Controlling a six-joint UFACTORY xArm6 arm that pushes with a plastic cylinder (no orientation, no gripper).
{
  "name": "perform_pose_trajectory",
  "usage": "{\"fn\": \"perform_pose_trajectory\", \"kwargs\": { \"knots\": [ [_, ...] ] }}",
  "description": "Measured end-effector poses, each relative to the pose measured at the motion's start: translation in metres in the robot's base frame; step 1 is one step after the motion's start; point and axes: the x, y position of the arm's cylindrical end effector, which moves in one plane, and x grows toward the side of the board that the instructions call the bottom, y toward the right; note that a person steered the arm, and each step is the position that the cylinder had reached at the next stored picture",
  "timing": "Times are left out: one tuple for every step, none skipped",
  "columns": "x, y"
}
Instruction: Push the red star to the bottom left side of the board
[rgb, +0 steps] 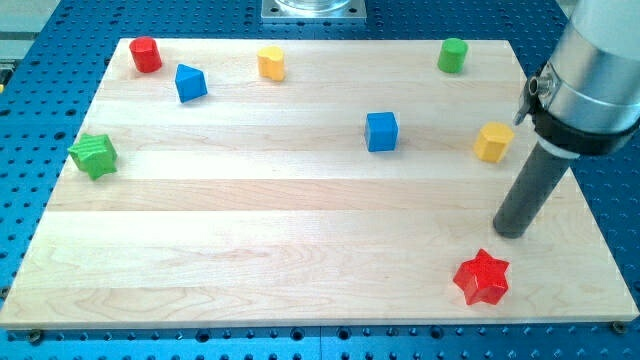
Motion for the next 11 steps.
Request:
{"fn": "perform_pose_trajectory", "kwargs": {
  "knots": [
    [0.033,-0.012],
    [0.036,-0.011],
    [0.044,-0.003],
    [0.075,-0.048],
    [0.075,-0.126],
    [0.071,-0.155],
    [0.071,-0.196],
    [0.071,-0.241],
    [0.061,-0.199],
    [0.083,-0.202],
    [0.083,-0.213]
  ]
}}
